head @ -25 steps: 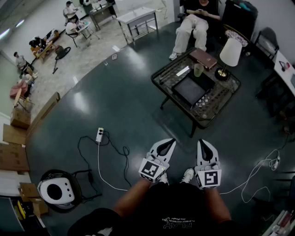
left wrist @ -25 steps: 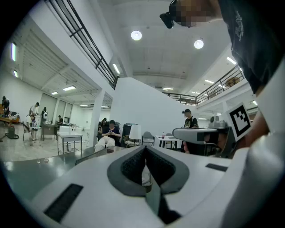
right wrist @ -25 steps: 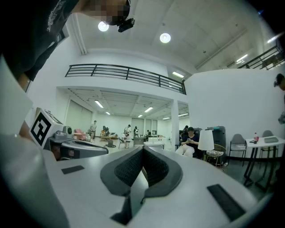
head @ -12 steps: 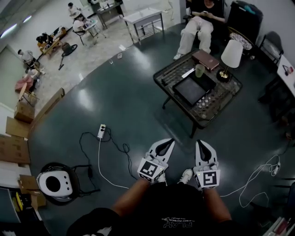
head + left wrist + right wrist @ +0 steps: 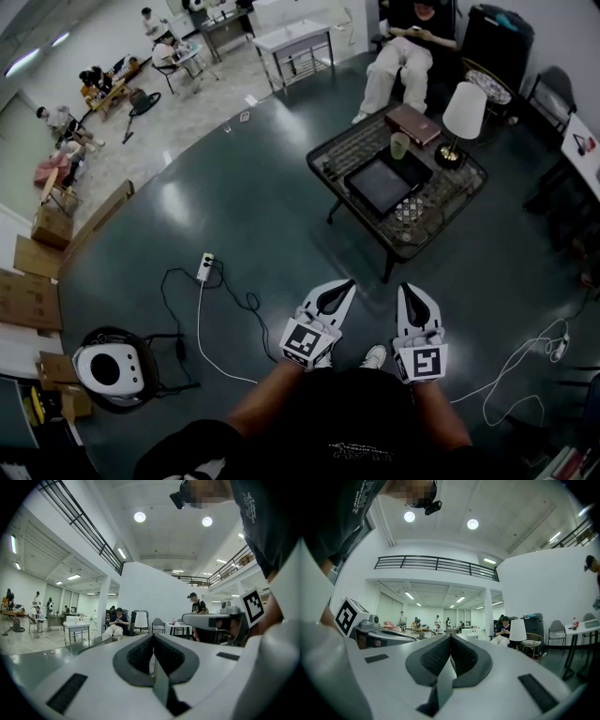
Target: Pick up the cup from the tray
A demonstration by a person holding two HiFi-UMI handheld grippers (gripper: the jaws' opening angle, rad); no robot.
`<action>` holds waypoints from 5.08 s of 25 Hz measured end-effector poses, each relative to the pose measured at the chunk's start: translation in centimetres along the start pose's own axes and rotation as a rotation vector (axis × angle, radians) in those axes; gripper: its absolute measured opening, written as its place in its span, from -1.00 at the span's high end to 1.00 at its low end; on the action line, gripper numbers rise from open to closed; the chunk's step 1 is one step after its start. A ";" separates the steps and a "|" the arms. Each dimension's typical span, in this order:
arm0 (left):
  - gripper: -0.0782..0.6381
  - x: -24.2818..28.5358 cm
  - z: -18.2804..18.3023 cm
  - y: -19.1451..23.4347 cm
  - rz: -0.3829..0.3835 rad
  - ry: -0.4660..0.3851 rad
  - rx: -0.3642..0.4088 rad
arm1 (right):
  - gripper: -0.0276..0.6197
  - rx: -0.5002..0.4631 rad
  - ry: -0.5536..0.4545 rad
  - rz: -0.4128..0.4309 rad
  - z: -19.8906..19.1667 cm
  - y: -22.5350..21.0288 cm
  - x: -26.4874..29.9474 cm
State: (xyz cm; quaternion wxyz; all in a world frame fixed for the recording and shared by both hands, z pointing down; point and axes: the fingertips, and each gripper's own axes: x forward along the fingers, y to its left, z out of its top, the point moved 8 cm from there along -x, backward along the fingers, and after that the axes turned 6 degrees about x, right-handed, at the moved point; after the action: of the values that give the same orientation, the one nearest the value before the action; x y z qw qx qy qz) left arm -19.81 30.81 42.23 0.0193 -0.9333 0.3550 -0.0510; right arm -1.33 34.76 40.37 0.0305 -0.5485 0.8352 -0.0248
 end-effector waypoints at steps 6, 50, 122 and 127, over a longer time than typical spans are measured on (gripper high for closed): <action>0.76 1.6 0.3 -1.8 0.017 0.002 0.005 | 0.92 0.013 0.005 0.030 -0.1 -2.0 -1.3; 0.76 12.8 -1.2 9.0 -0.021 0.022 0.027 | 0.92 0.021 0.086 0.018 -2.4 -9.4 12.4; 0.76 33.9 0.1 15.8 0.060 0.106 0.033 | 0.92 0.065 0.072 0.114 -0.9 -27.4 27.4; 0.76 34.4 0.5 16.2 0.071 0.112 0.030 | 0.92 0.077 0.070 0.124 -1.1 -27.8 27.8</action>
State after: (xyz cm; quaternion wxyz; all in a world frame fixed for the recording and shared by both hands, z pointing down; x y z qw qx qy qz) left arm -4.87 -4.16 43.33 0.0150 -0.9155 0.3874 -0.1079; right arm 12.97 -1.81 42.92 0.0239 -0.4930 0.8665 -0.0740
